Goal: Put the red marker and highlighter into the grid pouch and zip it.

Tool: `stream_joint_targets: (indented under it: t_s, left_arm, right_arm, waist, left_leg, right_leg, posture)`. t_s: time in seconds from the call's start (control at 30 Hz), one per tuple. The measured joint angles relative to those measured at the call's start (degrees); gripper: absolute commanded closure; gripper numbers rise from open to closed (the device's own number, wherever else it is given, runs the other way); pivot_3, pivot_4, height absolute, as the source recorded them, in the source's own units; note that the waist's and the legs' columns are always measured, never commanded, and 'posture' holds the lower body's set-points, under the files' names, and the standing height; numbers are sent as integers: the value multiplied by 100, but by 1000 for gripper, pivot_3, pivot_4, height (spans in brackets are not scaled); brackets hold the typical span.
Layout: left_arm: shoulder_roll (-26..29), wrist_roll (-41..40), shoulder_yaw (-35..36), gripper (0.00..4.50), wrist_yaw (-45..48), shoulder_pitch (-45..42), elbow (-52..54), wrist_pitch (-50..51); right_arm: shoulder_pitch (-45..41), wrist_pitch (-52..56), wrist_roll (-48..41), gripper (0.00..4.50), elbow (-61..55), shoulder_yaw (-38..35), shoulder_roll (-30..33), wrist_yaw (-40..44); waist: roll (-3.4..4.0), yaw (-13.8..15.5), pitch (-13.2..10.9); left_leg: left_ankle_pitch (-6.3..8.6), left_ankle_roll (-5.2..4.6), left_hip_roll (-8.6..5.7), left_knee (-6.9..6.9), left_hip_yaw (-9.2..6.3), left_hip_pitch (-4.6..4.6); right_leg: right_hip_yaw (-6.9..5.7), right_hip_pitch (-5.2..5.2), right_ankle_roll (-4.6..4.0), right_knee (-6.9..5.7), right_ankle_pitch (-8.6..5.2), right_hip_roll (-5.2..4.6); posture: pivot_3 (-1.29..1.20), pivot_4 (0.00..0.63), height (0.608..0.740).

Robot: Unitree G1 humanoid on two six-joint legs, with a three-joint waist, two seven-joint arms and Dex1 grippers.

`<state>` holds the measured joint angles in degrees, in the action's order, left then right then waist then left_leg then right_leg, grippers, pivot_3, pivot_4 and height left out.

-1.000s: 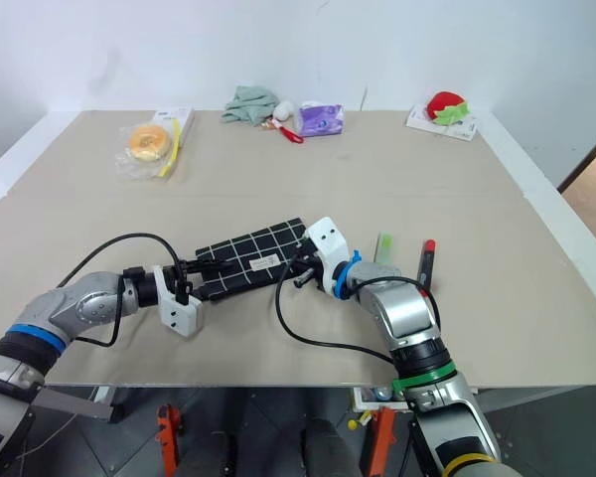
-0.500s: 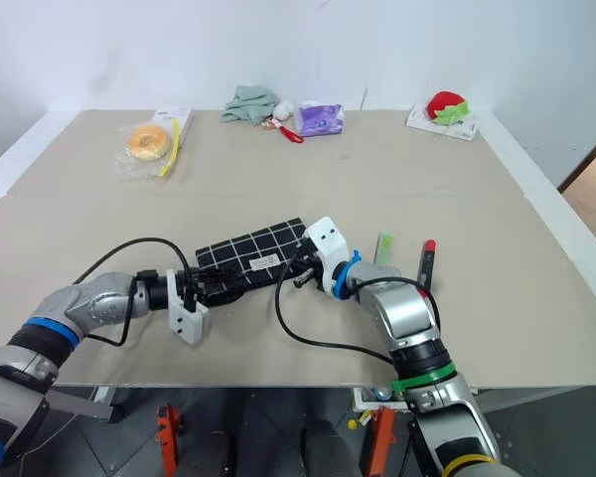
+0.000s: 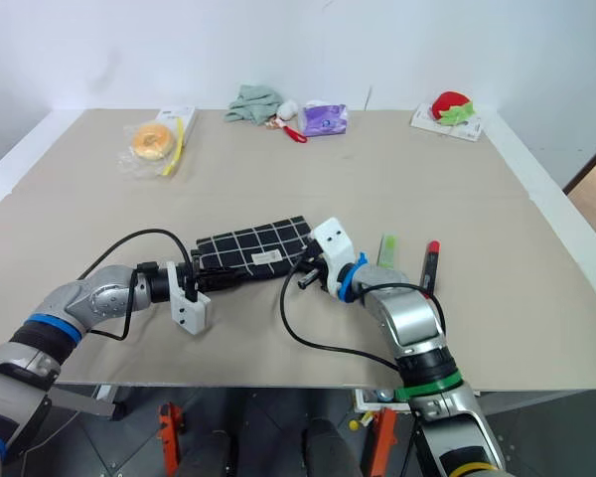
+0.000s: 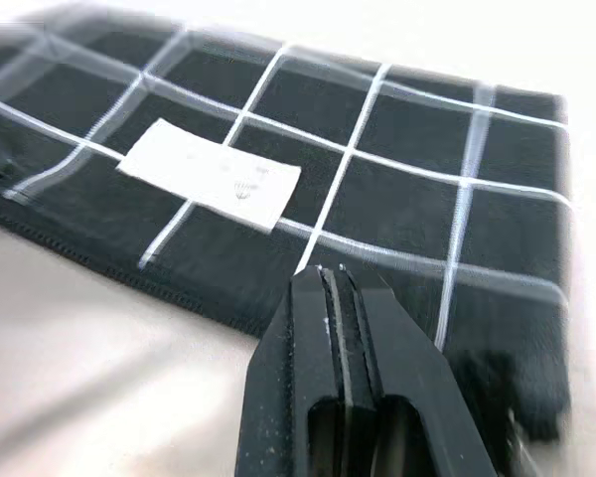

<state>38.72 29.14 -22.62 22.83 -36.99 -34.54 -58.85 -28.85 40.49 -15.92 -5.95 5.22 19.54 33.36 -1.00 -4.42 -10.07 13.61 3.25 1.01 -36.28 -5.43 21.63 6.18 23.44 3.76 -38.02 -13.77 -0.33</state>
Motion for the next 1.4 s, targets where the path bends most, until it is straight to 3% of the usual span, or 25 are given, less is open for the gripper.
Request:
stream_joint_targets:
  t_s: [0.07,0.3,0.67,0.87,1.03,1.4]
  left_arm:
    - [-14,-157,28,4500,169,96,173,231]
    - [-27,-309,113,4500,429,252,452,550]
    - [-158,-277,164,4500,509,250,463,656]
    - [-175,-270,176,4500,510,250,466,656]
    - [-189,-270,190,4500,509,256,469,675]
    - [-213,-261,226,4500,482,276,460,674]
  right_arm:
    - [1,219,-428,3590,-467,-439,26,43]
    - [183,834,-734,41,-893,-757,512,-113]
    - [127,1032,37,41,-34,-188,514,-747]
    - [53,761,228,2634,143,-33,318,-827]
    - [-12,713,289,4423,166,162,300,-730]
    - [74,807,273,4423,-106,374,305,-452]
  waist:
    - [0,1,0]
    - [0,4,0]
    - [3,14,1]
    - [3,25,1]
    - [3,30,1]
    - [3,31,1]
  left_leg:
    - [1,-2,-1,2,-2,0]
    - [4,-5,-2,9,1,-2]
    - [4,-6,-12,9,1,-5]
    - [4,-6,-14,9,0,-5]
    - [4,-6,-14,8,-1,-5]
    - [4,-6,-15,9,-2,-4]
  right_leg:
    - [-1,-2,2,1,-3,-2]
    - [0,0,-3,4,-9,-4]
    - [4,-6,0,6,-12,-10]
    - [4,-7,4,7,-14,-13]
    - [4,-8,4,7,-14,-13]
    - [3,-8,5,7,-15,-15]
  posture:
    - [0,150,740]
    - [0,150,740]
    - [0,150,740]
    - [0,150,740]
    - [0,150,740]
    - [0,150,740]
